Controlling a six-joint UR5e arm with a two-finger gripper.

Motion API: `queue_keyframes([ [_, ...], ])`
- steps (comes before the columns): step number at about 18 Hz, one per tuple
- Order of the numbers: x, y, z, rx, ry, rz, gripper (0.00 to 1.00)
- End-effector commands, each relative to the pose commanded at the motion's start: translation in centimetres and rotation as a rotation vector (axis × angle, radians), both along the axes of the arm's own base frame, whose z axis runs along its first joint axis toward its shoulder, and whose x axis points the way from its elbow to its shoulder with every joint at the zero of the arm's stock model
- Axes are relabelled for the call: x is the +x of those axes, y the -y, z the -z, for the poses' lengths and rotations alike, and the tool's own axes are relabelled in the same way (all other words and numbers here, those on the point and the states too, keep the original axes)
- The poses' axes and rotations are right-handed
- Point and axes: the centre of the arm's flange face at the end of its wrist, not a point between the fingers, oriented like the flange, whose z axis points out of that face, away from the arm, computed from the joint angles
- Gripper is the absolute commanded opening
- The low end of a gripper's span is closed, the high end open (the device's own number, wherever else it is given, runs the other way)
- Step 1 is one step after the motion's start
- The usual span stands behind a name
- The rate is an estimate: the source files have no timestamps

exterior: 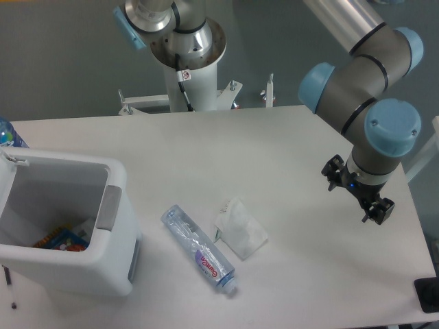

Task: Place the trash in the trash can
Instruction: 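Move the gripper over the crumpled white tissue and lower it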

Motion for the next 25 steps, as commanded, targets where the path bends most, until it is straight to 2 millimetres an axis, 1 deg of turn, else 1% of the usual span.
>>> queue_keyframes([
  [6,0.5,-0.5,-0.2,0.015,-0.011,-0.015,1.00],
  [8,1.2,-0.8,0.8,0.012,0.002,-0.053,1.00],
  [11,2.5,-0.8,1.8,0.026,0.037,-0.155,1.00],
  [12,3.1,-0.7,2.1,0.028,0.048,-0.190,1.00],
  [13,4.1,-1.1,2.2,0.028,0.048,-0.209,1.00],
  [14,4.7,-1.3,2.7,0.033,0.041,-0.218,1.00],
  [16,5.7,-0.9,3.9,0.054,0.015,-0.240,1.00],
  [17,6.5,-0.8,4.0,0.073,-0.004,-0.261,1.00],
  [19,8.7,-1.7,4.9,0.114,-0.013,-0.284,1.00],
  [21,9.5,-1.7,5.8,0.142,-0.004,-0.316,1.00],
  [23,10.1,-1.5,6.2,0.138,0.007,-0.326,1.00],
  [25,12.1,-2.2,7.7,0.117,0.033,-0.332,1.00],
])
